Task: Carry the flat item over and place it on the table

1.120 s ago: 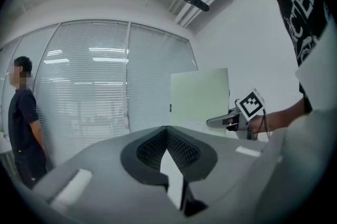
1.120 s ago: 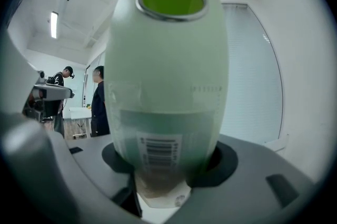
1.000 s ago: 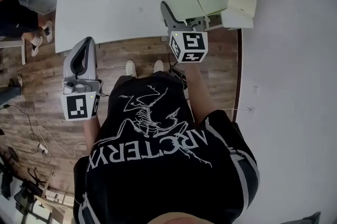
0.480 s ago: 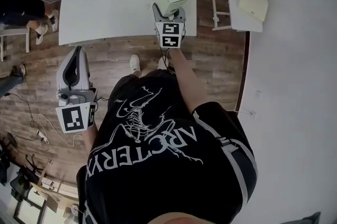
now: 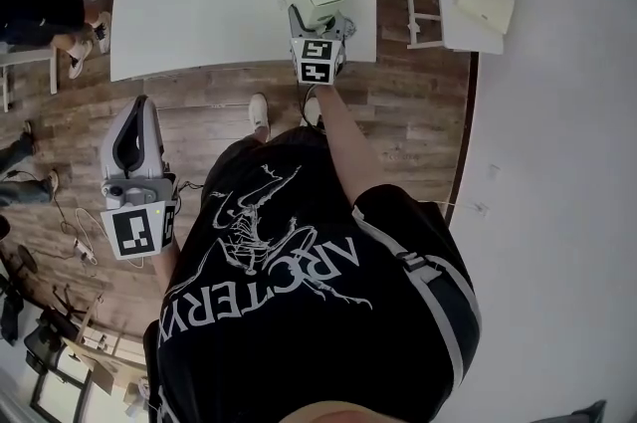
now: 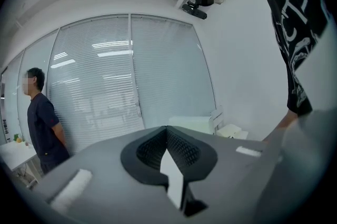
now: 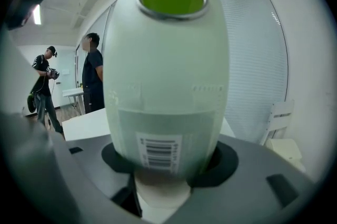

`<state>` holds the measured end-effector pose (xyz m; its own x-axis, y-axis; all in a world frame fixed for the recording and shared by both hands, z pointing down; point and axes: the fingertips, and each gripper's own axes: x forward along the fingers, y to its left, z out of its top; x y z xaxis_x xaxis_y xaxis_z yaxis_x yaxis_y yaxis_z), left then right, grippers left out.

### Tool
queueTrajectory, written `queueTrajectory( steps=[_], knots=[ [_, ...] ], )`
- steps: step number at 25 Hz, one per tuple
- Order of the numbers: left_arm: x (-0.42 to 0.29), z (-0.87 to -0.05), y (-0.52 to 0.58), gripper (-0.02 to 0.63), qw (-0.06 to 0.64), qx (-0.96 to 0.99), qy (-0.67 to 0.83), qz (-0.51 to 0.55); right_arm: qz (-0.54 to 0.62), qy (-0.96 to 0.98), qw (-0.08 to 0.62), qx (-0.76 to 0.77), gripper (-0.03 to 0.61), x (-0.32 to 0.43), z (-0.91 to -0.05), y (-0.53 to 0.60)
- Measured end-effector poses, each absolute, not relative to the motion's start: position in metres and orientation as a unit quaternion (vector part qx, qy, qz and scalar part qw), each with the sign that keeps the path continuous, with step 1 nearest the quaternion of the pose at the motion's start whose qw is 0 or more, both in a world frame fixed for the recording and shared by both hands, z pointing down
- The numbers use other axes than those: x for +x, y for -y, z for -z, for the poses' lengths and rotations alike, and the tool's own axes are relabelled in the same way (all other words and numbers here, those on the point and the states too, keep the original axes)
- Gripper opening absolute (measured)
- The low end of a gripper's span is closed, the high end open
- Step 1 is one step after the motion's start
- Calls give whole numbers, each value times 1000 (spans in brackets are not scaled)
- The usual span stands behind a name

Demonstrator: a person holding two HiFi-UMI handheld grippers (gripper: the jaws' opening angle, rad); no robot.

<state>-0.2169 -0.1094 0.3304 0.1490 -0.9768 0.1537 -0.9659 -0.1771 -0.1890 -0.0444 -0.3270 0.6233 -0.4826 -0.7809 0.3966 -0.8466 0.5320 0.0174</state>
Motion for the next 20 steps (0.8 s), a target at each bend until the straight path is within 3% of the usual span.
queueTrajectory(
  steps=[20],
  knots=[
    [-217,-334,117,11,25,-766,-631,119,-84,872,160,455,345,-31,-608,299]
  ],
)
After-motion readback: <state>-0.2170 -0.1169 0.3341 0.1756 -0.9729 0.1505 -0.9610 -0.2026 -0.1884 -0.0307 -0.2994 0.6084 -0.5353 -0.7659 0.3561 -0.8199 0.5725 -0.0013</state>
